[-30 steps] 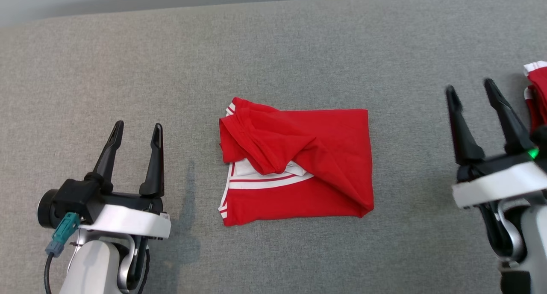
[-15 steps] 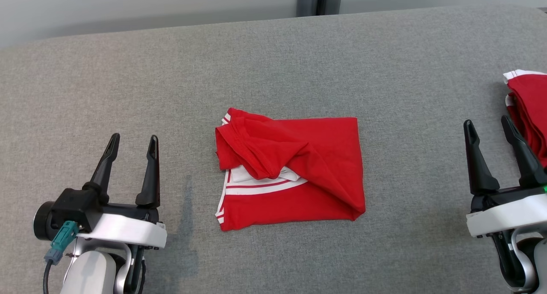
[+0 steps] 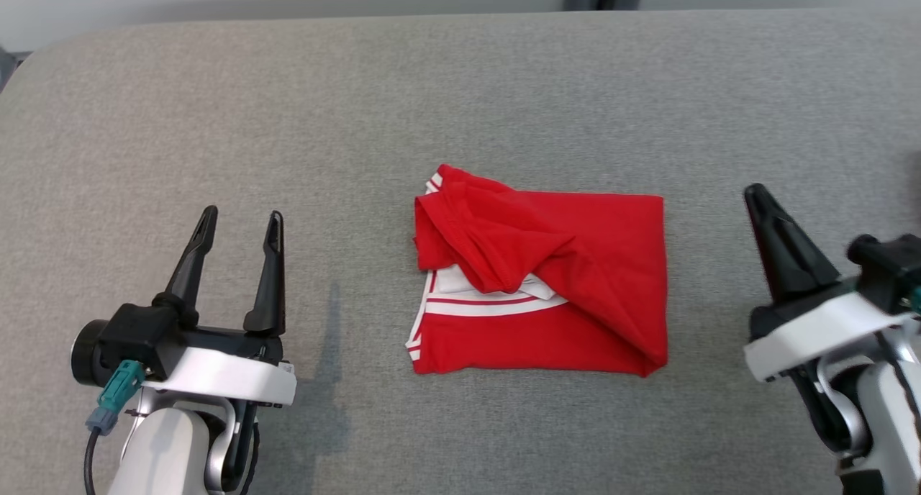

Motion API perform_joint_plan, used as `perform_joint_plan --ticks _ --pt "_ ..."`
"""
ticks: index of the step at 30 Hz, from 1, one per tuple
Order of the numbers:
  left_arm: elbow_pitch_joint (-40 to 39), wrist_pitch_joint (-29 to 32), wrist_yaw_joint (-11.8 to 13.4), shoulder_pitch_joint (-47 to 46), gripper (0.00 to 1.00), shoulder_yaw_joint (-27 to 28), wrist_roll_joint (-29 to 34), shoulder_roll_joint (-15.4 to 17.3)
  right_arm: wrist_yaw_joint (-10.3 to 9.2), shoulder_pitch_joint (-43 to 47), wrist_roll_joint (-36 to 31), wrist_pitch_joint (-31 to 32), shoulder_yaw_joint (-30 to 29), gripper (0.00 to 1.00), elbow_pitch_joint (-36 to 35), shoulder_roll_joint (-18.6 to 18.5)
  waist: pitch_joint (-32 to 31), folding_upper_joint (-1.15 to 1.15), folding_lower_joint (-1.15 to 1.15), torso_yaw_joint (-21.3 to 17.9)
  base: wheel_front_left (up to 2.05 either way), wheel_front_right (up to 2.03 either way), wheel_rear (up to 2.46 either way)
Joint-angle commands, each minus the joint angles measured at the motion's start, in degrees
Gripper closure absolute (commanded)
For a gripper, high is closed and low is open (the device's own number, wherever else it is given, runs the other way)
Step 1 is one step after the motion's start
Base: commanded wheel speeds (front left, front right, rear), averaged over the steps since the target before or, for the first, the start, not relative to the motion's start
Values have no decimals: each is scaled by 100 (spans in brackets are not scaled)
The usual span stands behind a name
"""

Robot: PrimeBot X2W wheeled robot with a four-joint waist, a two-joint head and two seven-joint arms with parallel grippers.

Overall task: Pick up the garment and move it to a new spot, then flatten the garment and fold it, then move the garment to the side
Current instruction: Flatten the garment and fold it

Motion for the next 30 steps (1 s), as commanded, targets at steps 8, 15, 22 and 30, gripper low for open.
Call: perform_joint_plan --ticks 8,15,22,30 --pt "119 -77 -47 -265 0 -126 -63 -140 -3 -1024 357 -121 1476 100 850 -321 274 0 0 451 0 0 0" --pt "218 -100 -76 -402 0 -184 -87 -218 -3 -1519 692 -238 2382 100 1509 -546 353 0 0 604 0 0 0" --pt "219 -107 -67 -364 0 -115 -93 -266 -3 -1803 1098 -466 3274 100 1650 -651 392 0 0 547 0 0 0" --pt "175 -109 -111 -414 0 -72 -10 -291 -3 -2078 1223 -516 3969 100 1542 -603 429 0 0 446 0 0 0"
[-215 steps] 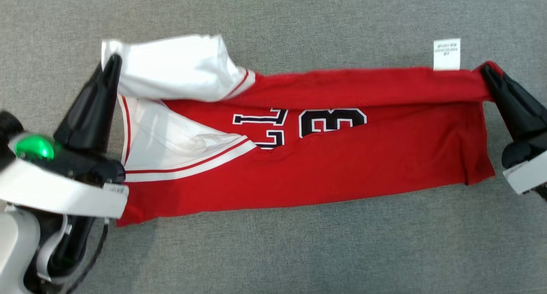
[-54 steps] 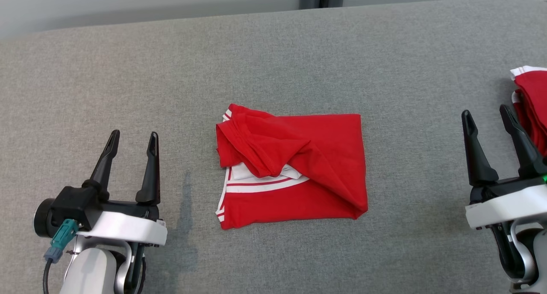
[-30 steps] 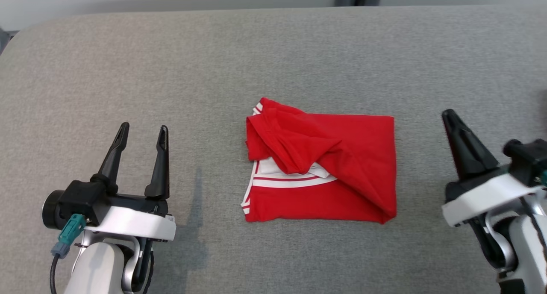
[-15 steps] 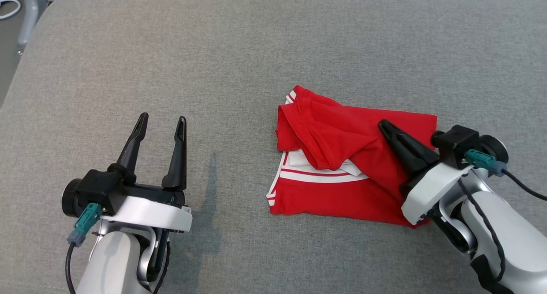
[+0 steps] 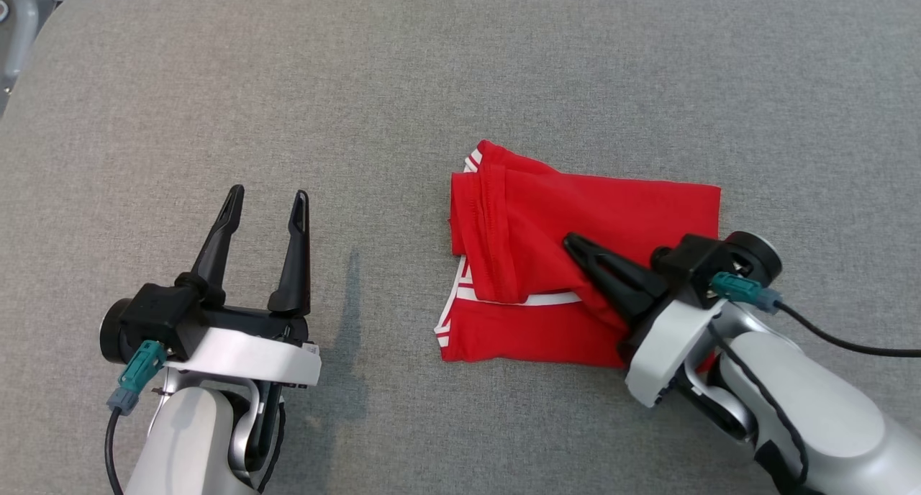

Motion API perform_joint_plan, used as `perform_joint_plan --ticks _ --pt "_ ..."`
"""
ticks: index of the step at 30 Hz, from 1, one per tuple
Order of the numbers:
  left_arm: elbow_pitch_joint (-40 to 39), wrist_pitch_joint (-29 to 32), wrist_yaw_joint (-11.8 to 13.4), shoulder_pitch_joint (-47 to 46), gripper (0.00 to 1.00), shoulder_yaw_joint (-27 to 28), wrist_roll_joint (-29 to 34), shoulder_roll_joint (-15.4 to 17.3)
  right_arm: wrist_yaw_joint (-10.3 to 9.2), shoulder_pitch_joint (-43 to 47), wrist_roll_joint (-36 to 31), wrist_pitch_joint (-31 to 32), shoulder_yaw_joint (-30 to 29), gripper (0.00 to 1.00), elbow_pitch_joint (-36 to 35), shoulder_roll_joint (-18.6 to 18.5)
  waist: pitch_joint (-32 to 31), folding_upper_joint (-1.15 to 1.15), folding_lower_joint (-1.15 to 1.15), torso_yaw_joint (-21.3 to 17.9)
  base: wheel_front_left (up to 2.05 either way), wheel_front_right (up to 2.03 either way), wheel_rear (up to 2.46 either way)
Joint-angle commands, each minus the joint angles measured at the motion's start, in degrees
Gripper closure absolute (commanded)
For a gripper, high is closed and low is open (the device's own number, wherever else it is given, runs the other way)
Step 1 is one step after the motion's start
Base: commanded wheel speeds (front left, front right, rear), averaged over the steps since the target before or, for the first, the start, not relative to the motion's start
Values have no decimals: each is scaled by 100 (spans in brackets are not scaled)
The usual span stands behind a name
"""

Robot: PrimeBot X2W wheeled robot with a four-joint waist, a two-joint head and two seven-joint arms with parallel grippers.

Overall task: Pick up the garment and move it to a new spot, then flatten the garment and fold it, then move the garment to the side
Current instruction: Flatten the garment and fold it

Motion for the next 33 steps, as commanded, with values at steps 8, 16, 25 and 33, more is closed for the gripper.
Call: perform_joint_plan --ticks 8,16,25,33 --pt "2 -30 -48 -36 0 57 30 -22 -3 -10 -14 79 356 100 71 143 -8 0 0 3 0 0 0" --pt "51 -29 -66 56 0 111 49 -45 -3 237 -57 -22 388 100 90 284 -84 0 0 -104 0 0 0" --pt "110 -18 -41 184 0 168 107 60 -3 1005 -28 -400 -1521 100 -178 568 -366 0 0 -413 0 0 0" --pt "53 11 25 317 0 212 68 154 -3 1661 -516 -451 -3275 0 -519 832 -597 0 0 -627 0 0 0"
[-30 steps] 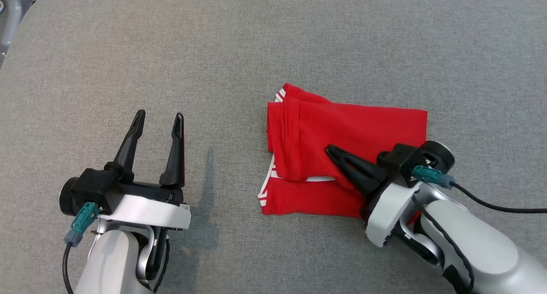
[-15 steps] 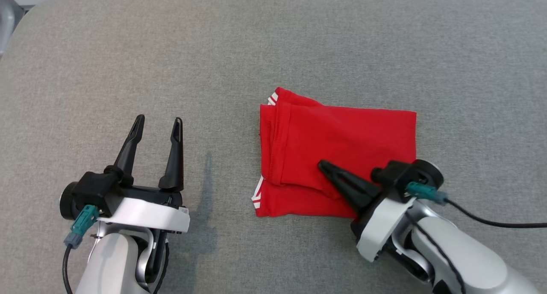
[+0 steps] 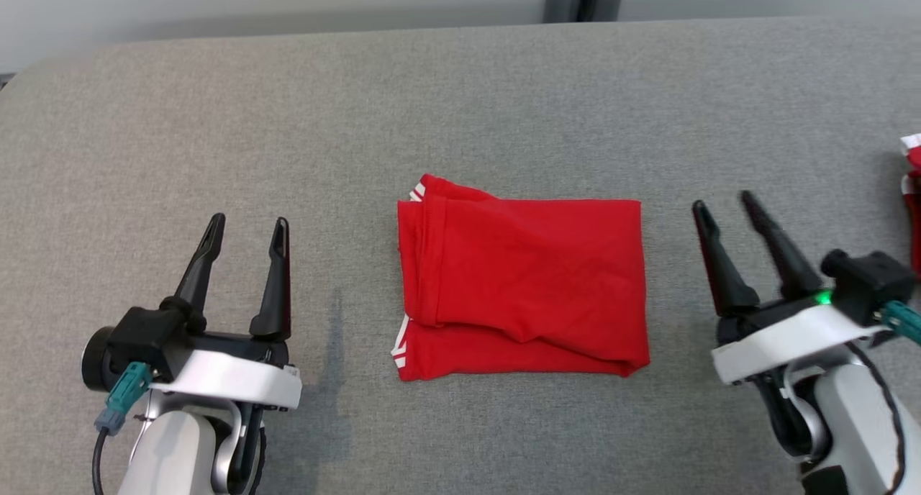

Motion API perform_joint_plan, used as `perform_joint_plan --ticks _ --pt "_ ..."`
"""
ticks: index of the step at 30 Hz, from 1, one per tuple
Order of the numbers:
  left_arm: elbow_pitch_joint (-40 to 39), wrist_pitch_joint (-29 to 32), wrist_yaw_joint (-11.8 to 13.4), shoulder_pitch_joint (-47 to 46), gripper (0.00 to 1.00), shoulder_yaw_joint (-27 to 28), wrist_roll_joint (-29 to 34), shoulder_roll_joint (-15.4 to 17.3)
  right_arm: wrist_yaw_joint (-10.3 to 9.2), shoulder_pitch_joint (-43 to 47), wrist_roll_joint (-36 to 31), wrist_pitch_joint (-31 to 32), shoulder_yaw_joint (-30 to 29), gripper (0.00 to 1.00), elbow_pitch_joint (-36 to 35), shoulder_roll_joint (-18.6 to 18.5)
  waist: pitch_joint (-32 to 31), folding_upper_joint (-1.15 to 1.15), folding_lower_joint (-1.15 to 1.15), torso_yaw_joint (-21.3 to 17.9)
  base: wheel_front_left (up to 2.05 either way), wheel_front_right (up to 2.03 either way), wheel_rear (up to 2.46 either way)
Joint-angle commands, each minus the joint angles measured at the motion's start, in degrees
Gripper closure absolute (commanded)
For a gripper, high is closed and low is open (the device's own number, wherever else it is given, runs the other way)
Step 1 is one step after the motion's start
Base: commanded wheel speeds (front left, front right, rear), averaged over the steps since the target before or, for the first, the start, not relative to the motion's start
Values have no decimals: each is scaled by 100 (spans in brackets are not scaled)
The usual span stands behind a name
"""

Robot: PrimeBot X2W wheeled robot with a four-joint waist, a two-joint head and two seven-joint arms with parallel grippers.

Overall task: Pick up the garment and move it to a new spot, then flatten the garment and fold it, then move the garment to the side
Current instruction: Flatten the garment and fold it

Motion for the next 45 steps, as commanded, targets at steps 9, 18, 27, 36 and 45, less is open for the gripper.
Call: perform_joint_plan --ticks 9,18,27,36,45 --pt "-95 103 70 352 0 99 -80 226 -3 785 -603 389 -1126 0 -520 272 -498 0 0 -195 0 0 0" --pt "-201 277 143 816 0 87 -73 371 -3 1461 -831 758 -1541 0 -1044 446 -920 0 0 -266 0 0 0" --pt "-292 434 220 1171 0 45 -117 398 -3 2022 -928 1112 -1829 0 -1552 607 -1269 0 0 -290 0 0 0" --pt "-352 524 313 1322 0 47 -147 437 -3 2270 -1005 1359 -1917 0 -1866 668 -1421 0 0 -291 0 0 0" --pt "-420 580 380 1322 0 19 -152 473 -3 2296 -1071 1435 -1947 0 -2009 693 -1405 0 0 -307 0 0 0"
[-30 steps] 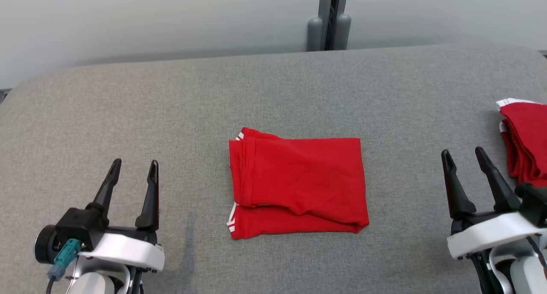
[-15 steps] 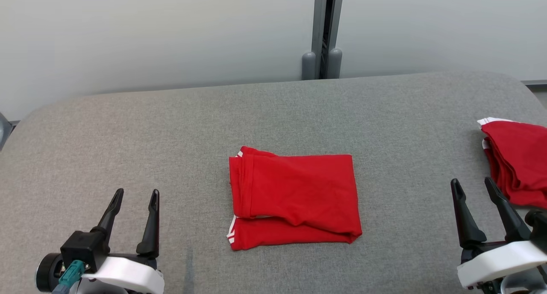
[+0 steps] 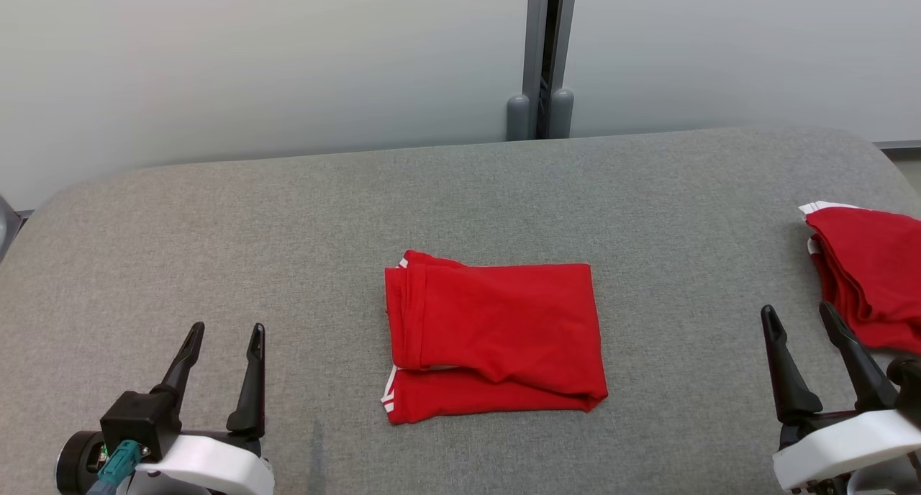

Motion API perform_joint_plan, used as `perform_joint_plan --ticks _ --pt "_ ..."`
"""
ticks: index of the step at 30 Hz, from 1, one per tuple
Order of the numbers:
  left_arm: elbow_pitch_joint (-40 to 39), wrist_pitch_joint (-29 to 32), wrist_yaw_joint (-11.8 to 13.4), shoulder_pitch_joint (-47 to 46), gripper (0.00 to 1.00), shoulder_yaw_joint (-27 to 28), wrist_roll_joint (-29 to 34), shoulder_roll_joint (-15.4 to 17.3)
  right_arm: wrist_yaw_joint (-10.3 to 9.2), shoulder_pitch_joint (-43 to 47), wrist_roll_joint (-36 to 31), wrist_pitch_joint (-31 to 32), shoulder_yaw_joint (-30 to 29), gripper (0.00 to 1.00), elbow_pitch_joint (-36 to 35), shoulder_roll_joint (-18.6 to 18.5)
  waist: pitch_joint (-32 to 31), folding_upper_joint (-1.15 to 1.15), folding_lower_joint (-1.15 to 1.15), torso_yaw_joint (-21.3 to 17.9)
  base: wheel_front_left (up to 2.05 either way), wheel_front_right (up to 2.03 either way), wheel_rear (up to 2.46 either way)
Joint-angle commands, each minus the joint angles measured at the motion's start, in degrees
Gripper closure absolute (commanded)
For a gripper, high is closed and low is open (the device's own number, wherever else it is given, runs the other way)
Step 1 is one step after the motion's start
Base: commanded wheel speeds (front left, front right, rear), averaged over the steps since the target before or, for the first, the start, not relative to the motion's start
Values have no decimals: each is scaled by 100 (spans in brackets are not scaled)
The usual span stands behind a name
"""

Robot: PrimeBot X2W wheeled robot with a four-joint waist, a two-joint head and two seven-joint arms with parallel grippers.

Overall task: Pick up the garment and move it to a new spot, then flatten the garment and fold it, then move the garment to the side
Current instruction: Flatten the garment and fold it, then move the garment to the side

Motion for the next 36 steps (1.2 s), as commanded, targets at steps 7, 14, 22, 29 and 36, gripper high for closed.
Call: perform_joint_plan --ticks 7,14,22,29,36 --pt "-58 0 53 -34 0 -19 -52 53 -3 2 -86 26 -37 0 -79 -5 54 0 0 1 0 0 0" --pt "-87 -19 82 -93 0 -52 -76 55 -3 -26 -118 59 -55 0 -124 1 120 0 0 31 0 0 0" --pt "-190 -98 86 -422 0 -134 -80 3 -3 -369 -140 146 34 0 -96 -202 578 0 0 337 0 0 0" --pt "-128 -376 68 -788 0 -166 -123 -141 -3 -826 -81 244 420 0 495 -483 1029 0 0 864 0 0 0" --pt "-47 -566 -1 -1023 0 -172 -152 -270 -3 -1228 33 269 749 0 1376 -730 1333 0 0 1366 0 0 0"
